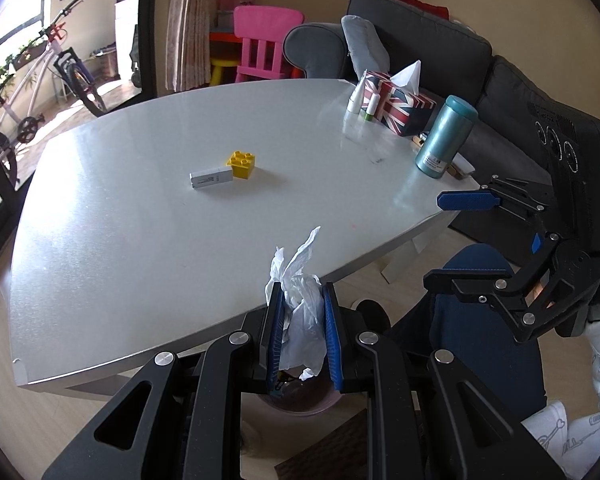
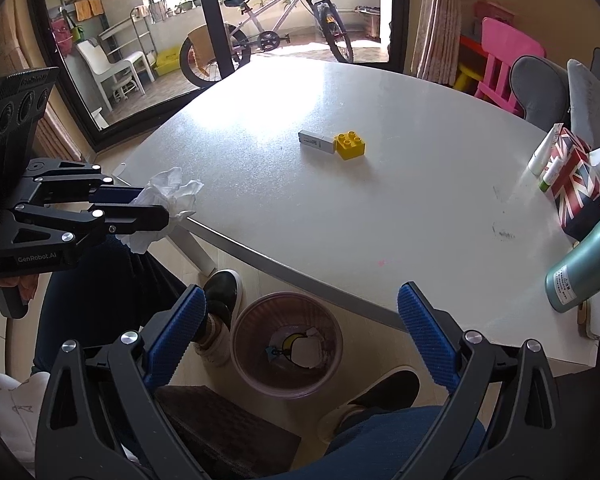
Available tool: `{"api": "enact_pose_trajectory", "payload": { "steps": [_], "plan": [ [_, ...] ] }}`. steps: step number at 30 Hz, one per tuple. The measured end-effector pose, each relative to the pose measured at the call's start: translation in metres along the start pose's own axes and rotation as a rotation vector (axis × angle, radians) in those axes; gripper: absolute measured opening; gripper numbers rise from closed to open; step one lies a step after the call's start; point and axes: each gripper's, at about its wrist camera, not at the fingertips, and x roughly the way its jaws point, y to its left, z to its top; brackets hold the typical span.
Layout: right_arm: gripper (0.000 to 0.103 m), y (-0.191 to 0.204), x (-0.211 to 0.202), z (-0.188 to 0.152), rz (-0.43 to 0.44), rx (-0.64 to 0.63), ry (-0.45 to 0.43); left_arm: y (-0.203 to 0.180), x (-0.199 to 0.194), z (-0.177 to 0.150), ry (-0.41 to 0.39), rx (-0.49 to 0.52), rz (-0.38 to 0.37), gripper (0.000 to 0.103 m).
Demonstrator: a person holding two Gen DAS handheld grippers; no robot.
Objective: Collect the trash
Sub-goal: 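Open the left gripper to drop the tissue into the pink bin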
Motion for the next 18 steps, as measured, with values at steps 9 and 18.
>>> {"api": "enact_pose_trajectory", "payload": {
  "steps": [9,18],
  "plan": [
    [0.095,-0.011,-0.007,-0.001,-0.021,0.03,-0.015,-0.004,0.005,0.0,0.014,0.01,-0.01,0.019],
    [0.095,-0.016,-0.011,0.0,-0.033,0.046,-0.025,-0.007,0.006,-0.001,0.021,0.014,-0.021,0.019]
  ]
}}
